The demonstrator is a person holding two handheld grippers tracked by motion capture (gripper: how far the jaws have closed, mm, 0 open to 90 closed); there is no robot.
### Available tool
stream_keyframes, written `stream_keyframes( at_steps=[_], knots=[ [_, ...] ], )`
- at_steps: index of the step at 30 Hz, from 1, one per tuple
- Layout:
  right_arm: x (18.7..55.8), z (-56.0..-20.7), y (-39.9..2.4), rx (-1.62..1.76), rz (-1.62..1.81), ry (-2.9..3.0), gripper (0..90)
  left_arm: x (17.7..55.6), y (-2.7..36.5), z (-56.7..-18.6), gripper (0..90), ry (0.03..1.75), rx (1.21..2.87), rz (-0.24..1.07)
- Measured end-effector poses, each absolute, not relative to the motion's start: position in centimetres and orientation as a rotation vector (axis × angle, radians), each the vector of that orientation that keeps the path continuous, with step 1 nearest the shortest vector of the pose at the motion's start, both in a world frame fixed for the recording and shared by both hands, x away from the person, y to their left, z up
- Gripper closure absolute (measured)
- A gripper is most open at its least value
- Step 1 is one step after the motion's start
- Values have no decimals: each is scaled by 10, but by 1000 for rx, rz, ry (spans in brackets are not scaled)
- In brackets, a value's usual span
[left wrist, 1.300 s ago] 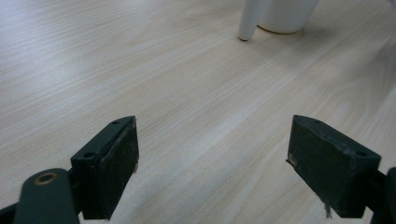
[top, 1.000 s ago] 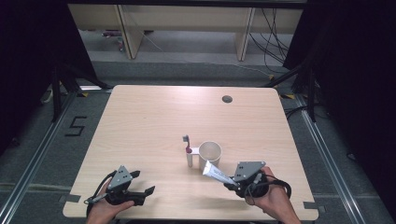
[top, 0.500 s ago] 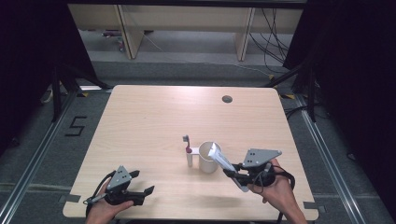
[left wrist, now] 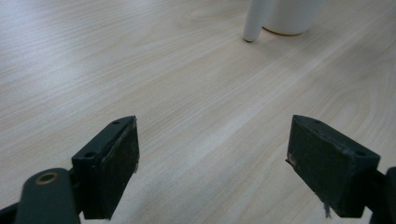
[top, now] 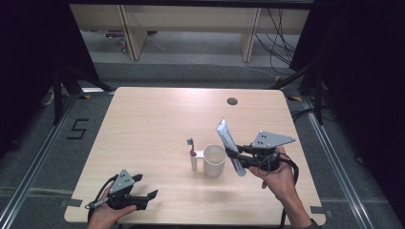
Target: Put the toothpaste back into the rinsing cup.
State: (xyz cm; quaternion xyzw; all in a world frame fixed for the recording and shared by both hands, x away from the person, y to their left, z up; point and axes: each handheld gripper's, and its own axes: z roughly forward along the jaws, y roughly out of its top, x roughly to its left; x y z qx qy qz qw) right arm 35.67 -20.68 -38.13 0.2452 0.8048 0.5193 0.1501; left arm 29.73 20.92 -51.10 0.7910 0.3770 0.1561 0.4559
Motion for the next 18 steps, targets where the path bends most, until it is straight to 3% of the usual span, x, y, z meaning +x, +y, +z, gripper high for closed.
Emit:
stream_keyframes(
  at_steps=[18],
  knots=[
    [386,-372,-177,753,1636,2233,765,297,209,-512,164,927,1944,380]
  ],
)
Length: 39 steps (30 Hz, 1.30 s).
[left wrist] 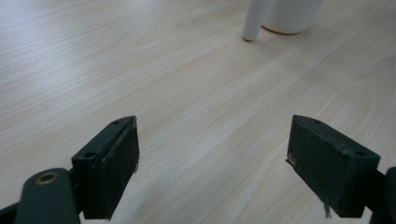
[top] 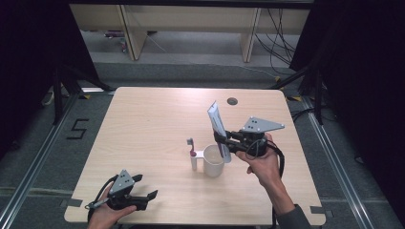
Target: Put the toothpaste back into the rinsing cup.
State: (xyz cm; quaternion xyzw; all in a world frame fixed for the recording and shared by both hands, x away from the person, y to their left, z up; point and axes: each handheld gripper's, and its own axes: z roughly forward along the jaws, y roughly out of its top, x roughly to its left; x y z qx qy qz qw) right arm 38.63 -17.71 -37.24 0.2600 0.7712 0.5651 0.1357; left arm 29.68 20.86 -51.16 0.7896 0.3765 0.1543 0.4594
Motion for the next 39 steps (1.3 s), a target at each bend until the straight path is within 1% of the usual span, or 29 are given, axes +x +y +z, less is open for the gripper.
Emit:
stream_keyframes(
  at_steps=[12,21,39],
  knots=[
    [401,-383,-169,760,1662,2202,765,297,209,-512,163,931,1941,383],
    [400,-403,-167,840,1696,2199,764,297,209,-512,164,931,1948,385],
    [405,-437,-155,818,1661,2264,762,296,210,-511,163,914,1949,378]
  ],
)
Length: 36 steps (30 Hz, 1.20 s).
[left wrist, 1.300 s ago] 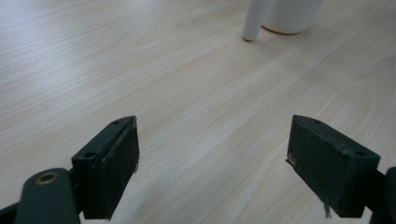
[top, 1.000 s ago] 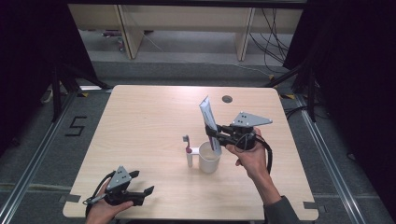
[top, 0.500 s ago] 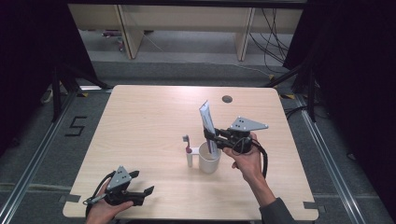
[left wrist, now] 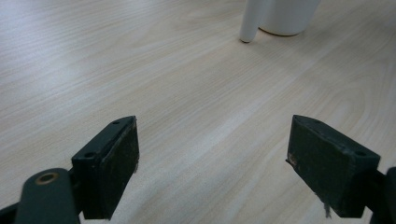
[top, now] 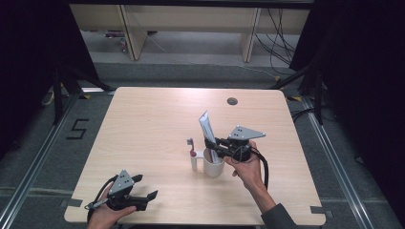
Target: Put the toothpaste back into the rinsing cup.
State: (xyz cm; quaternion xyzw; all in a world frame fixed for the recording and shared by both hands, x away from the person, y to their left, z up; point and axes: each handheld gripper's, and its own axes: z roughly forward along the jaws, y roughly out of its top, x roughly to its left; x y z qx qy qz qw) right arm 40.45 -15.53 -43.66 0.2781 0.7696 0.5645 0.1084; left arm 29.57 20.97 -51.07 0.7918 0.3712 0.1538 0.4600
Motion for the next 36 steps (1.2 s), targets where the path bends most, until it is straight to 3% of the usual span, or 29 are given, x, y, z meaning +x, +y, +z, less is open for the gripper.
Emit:
stream_keyframes(
  at_steps=[36],
  knots=[
    [394,-459,-156,713,1404,2427,754,294,209,-511,163,922,1943,379]
  ],
)
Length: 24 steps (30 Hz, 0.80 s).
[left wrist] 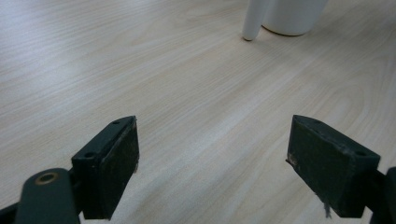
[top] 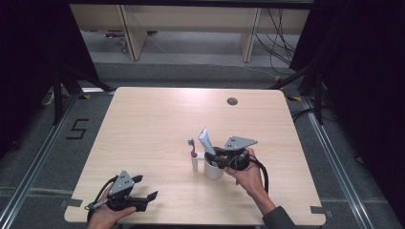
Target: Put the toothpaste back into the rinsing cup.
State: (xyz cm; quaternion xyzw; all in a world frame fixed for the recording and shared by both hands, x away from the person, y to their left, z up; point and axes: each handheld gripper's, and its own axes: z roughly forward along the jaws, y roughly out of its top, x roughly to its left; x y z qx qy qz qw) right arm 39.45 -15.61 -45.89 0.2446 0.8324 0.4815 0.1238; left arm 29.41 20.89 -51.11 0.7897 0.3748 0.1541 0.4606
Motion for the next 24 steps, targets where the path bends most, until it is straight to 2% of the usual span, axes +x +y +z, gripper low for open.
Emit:
stream_keyframes(
  at_steps=[12,24],
  knots=[
    [390,-460,-158,721,1403,2421,745,294,209,-511,163,912,1956,380],
    [387,-457,-161,754,1421,2417,659,294,209,-511,163,906,1970,377]
  ],
)
